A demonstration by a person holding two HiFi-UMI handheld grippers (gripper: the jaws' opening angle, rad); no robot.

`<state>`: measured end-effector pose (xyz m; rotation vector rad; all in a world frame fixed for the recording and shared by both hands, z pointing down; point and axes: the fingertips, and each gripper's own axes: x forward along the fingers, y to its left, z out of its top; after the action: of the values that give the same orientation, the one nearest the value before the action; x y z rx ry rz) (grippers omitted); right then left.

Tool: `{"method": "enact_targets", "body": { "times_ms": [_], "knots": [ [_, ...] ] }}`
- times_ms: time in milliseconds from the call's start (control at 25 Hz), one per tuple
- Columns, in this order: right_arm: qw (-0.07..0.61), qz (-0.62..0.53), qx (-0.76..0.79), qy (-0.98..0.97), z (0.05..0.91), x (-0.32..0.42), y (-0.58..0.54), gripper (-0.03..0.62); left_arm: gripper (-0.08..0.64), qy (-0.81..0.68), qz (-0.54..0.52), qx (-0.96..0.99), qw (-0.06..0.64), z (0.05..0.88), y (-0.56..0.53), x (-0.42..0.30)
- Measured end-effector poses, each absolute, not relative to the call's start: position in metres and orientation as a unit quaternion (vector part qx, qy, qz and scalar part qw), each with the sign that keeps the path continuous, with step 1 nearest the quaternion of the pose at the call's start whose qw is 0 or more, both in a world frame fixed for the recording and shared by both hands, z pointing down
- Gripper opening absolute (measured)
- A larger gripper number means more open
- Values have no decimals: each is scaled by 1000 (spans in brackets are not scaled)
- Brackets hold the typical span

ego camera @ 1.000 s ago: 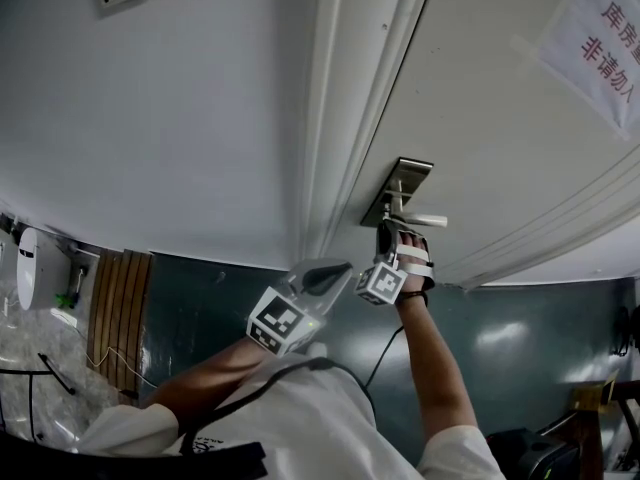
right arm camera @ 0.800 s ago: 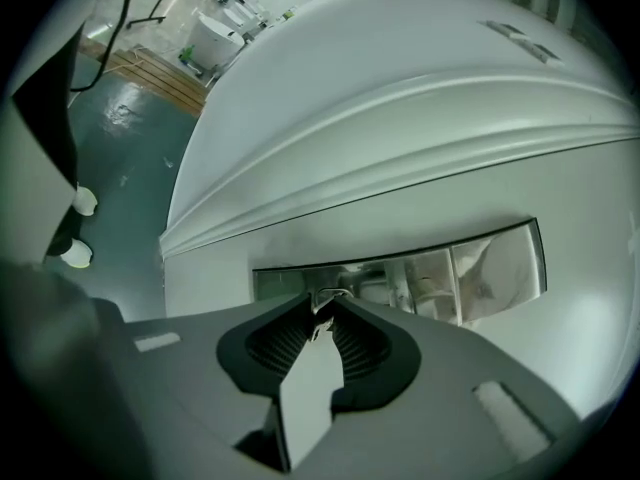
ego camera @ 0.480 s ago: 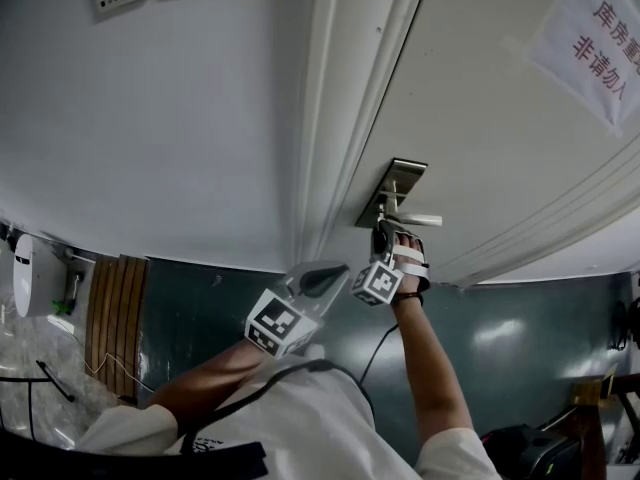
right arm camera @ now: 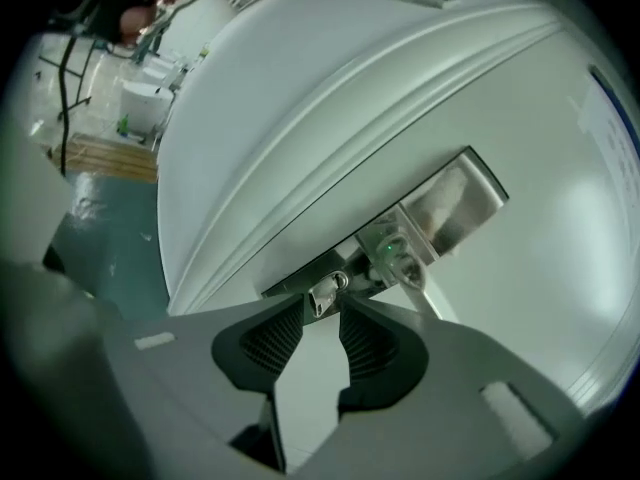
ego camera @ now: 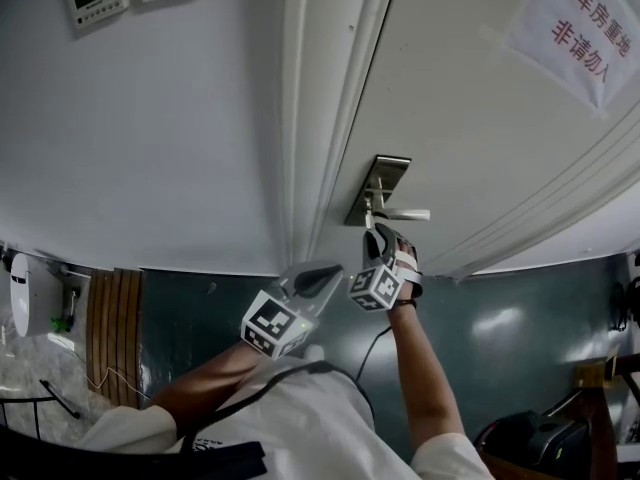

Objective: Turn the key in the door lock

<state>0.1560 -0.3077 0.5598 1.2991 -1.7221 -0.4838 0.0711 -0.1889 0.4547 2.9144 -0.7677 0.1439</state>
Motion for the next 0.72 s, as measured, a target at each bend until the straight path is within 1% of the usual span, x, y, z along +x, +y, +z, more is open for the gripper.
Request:
{"method": "enact_targets", "body": {
  "times_ms": [80, 240, 440, 720],
  "knots": [
    [414, -175, 544, -709, 552, 157, -301, 104, 5, -252, 44, 964, 67, 452, -189, 71],
    [327, -114, 583, -735, 535, 160, -283, 97, 5, -255, 36, 963, 78, 448, -191, 67],
    [209, -36, 614, -760, 506, 160, -258, 22, 5, -258, 34, 964, 60, 439, -190, 61],
    [57, 43, 623, -779, 460, 157, -227, 9, 5, -265, 25, 963, 44, 424, -185, 50]
  ]
}}
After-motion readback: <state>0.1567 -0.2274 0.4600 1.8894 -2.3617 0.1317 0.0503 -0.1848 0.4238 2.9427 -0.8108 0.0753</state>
